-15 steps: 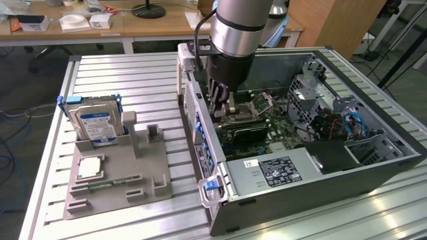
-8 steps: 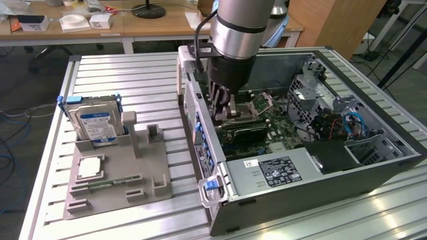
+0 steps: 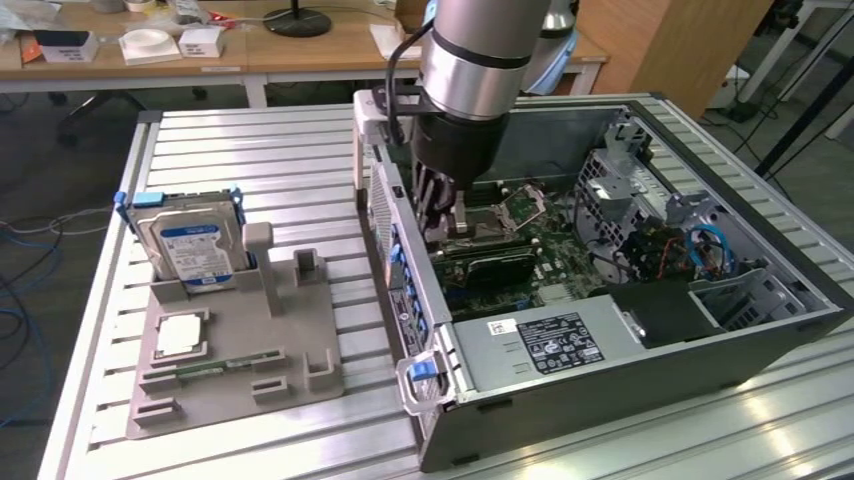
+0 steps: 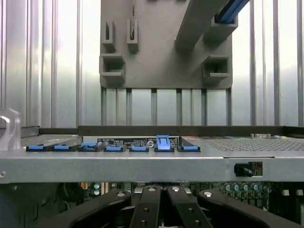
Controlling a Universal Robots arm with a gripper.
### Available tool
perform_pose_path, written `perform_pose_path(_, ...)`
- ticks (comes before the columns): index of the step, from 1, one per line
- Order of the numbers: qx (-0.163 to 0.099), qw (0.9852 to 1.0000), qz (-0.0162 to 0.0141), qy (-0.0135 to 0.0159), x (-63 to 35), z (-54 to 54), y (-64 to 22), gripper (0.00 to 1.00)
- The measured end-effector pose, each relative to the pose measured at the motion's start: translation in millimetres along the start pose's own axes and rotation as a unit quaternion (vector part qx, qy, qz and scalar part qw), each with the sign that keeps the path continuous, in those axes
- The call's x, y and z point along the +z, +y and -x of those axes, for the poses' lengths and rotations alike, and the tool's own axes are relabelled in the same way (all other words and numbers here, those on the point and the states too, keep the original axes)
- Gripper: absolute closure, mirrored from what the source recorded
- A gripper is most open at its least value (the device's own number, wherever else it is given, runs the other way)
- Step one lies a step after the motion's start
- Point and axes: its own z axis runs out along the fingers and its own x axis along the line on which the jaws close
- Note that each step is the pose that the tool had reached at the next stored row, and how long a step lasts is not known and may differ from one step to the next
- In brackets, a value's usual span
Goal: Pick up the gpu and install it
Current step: 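Press down on the gpu until it lock into place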
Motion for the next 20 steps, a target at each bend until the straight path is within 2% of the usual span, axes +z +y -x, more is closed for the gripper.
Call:
perform_pose_path(1,0.000,1.0000,0.0027,-0.0002,0.0,0.0,-0.2,0.89)
perform_pose_path(3,0.000,1.0000,0.0029,0.0007,0.6,0.0,-0.1,0.89)
perform_pose_path(9,0.000,1.0000,-0.0022,0.0018,7.4,-0.1,-0.6,0.89)
perform_pose_path(12,0.000,1.0000,-0.0034,0.0007,9.1,0.0,-1.1,0.89)
perform_pose_path(15,0.000,1.0000,-0.0031,0.0009,9.5,-0.1,-1.1,0.89)
perform_pose_path(17,0.000,1.0000,-0.0035,-0.0020,8.1,0.1,-1.9,0.89)
perform_pose_path(20,-0.001,0.9999,-0.0077,-0.0082,5.9,0.1,-3.9,0.89)
